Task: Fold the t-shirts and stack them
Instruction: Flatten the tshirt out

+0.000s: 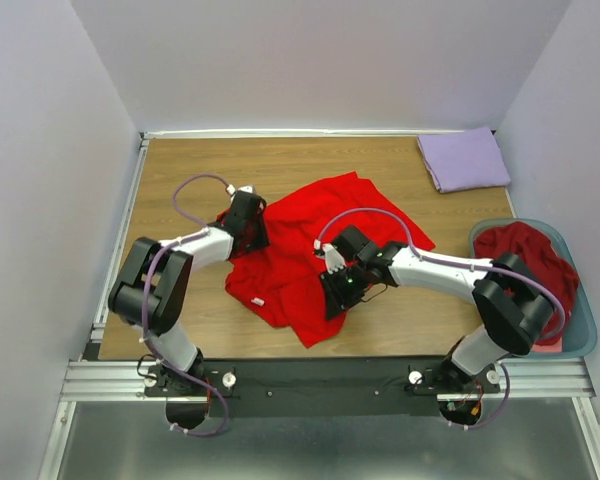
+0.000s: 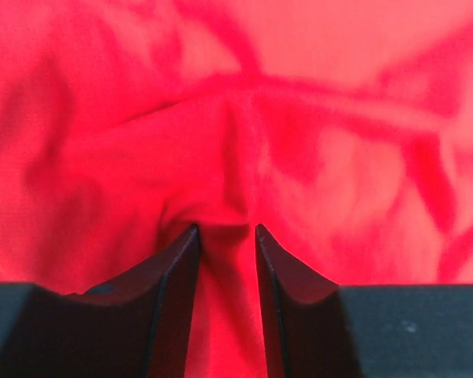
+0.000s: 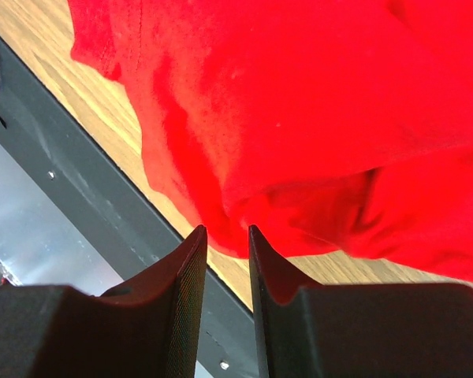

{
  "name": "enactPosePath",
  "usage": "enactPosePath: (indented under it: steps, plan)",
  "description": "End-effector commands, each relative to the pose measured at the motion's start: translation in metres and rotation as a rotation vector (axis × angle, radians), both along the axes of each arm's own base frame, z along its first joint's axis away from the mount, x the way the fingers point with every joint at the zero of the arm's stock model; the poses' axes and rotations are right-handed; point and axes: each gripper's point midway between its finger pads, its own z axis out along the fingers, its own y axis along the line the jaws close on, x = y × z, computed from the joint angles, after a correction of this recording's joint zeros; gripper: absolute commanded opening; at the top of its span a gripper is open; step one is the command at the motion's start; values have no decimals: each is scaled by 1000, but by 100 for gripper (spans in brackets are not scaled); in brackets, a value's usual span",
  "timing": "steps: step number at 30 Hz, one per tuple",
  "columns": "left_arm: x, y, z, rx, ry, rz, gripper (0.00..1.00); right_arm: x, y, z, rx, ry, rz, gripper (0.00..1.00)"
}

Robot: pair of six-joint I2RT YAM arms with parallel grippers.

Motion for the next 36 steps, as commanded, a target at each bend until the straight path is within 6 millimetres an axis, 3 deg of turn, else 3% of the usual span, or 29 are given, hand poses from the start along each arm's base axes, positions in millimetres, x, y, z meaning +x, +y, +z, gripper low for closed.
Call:
enactPosePath:
  steps: [1, 7, 9, 10, 11, 13, 16, 17, 18, 21, 26, 30, 36]
  plan:
    - [32, 14, -10, 79, 30, -22, 41, -1, 14, 2, 21, 1, 25, 34]
    - [85, 7, -5, 125, 13, -49, 39, 18, 44, 14, 29, -99, 50, 34]
    - [97, 9, -8, 163, 13, -65, 39, 25, 50, 12, 16, -123, 48, 34]
    - [98, 10, -20, 185, 41, -74, 39, 34, 55, 15, 15, -155, 40, 34]
    - [111, 7, -12, 188, 16, -76, 39, 36, 58, 8, -4, -152, 43, 34]
    - [123, 6, -12, 210, 10, -80, 39, 48, 72, 14, 5, -192, 41, 34]
    - [132, 5, -11, 226, -5, -96, 39, 53, 89, 8, -5, -222, 71, 34]
    - [139, 4, -6, 227, -21, -97, 39, 57, 101, 15, 13, -248, 81, 34]
    - [141, 4, -4, 231, -29, -99, 39, 58, 105, 4, -8, -245, 88, 34]
    - [149, 5, 0, 247, -45, -107, 39, 66, 120, -1, -11, -272, 92, 34]
    - [153, 5, 0, 246, -54, -116, 39, 69, 129, -32, -53, -266, 103, 34]
    - [156, 6, -4, 252, -53, -117, 39, 44, 132, -44, -56, -235, 182, 34]
    - [172, 7, 0, 286, -66, -124, 39, -37, 126, -38, 20, -98, 410, 34]
